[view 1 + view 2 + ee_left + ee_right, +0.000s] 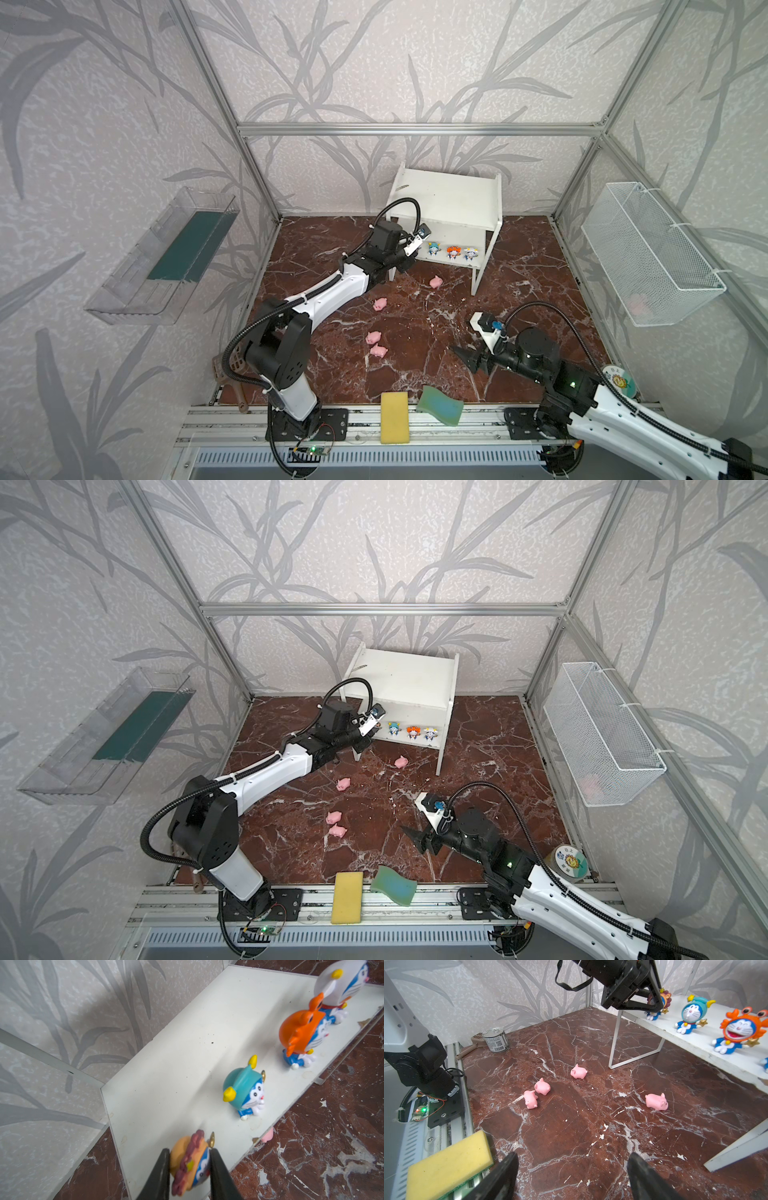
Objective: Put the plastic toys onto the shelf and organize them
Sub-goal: 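Lower the lion-hooded figurine beside the teal figurine and open the left gripper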
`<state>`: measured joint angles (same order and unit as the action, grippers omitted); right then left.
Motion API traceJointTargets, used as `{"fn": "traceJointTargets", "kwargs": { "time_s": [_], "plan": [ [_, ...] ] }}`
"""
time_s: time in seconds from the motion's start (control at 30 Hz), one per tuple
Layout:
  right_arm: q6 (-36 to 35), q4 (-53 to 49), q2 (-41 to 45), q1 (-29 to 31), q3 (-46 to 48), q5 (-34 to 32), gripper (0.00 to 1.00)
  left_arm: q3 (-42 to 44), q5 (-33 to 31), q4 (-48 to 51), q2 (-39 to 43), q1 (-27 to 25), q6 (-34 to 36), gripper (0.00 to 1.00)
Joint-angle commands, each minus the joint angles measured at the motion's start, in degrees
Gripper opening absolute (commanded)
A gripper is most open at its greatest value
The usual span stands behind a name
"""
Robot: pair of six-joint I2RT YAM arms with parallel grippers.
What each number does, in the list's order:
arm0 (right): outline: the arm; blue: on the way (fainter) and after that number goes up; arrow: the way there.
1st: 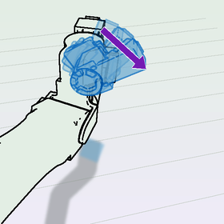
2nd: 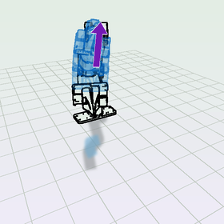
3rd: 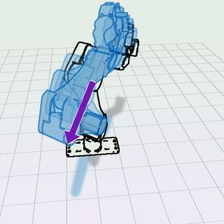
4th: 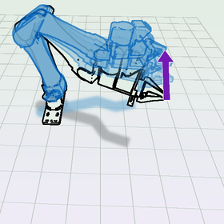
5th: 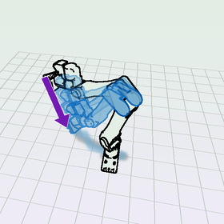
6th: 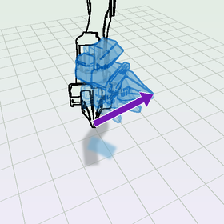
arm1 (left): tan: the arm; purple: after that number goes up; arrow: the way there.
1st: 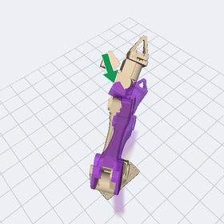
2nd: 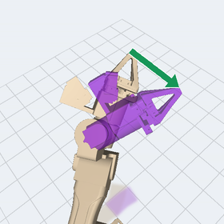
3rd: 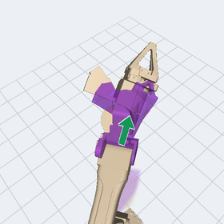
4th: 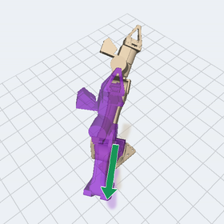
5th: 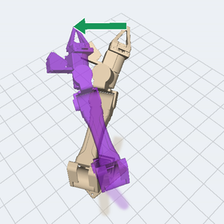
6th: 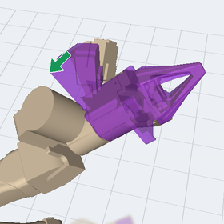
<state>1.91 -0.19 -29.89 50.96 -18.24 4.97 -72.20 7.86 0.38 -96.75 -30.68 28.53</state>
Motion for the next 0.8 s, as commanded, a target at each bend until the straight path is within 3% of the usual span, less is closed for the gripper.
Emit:
{"fn": "traceJointTargets", "kwargs": {
  "time_s": [0.0, 0.77],
  "plan": [
    [0.2, 0.1, 0.8, 0.3, 0.7, -0.1, 0.82, -2.2, 1.0, -1.1, -0.8, 0.3, 0.2, 0.3],
    [0.4, 0.5, 0.9, 0.3, 1.0, -0.1, 0.82, -2.2, -0.2, -1.5, -0.6, 0.5, 0.2, 0.52]
  ]
}}
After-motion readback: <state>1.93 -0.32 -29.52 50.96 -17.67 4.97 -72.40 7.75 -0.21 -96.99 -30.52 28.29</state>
